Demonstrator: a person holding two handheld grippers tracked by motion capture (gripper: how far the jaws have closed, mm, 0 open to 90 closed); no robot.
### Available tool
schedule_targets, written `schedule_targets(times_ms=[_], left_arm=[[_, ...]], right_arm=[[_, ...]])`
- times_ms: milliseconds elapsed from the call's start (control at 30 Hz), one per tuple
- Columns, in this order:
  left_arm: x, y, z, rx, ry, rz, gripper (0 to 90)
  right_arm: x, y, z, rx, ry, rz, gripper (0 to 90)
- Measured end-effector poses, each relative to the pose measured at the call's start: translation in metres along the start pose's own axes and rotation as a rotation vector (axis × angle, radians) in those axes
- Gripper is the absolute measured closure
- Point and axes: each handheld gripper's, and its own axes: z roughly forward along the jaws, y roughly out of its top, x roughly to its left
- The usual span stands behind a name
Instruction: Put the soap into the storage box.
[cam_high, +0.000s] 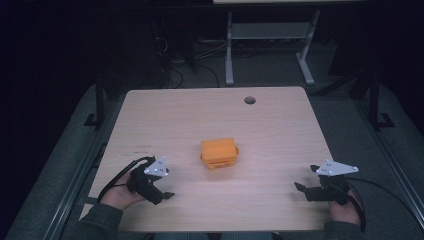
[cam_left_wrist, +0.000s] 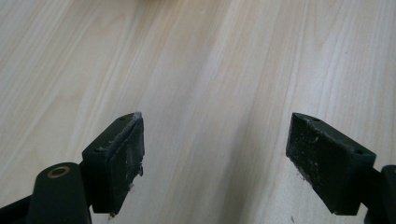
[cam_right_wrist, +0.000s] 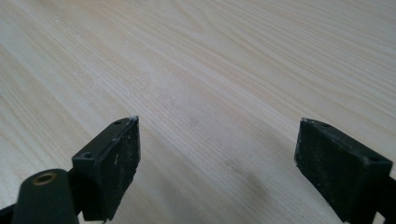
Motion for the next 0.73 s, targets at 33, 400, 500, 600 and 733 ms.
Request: schedule_targets(times_ms=[33, 400, 500, 600, 733], left_arm=[[-0.001, -0.002, 0.001, 0.002, 0.003, -0.001, 18.7], [-0.015, -0.023, -0.001, -0.059, 0.067, -0.039, 20.1], [-0.016, -0.027, -0.001, -0.060, 0.064, -0.056, 19.3], [-0.016, -0.031, -0.001, -0.056, 0.082, -0.067, 16.3], [-0.015, -0.033, -0.003, -0.090, 0.113, -0.118, 16.2]], right_arm=[[0.000, 0.000, 0.000, 0.000, 0.000, 0.001, 13.7], [0.001, 0.001, -0.001, 0.000, 0.010, -0.004, 13.7], [0.003, 0.001, -0.001, -0.001, 0.019, -0.007, 13.7], [0.004, 0.002, -0.001, -0.003, 0.025, -0.014, 13.7], [0.004, 0.003, -0.002, -0.008, 0.032, -0.022, 13.7]])
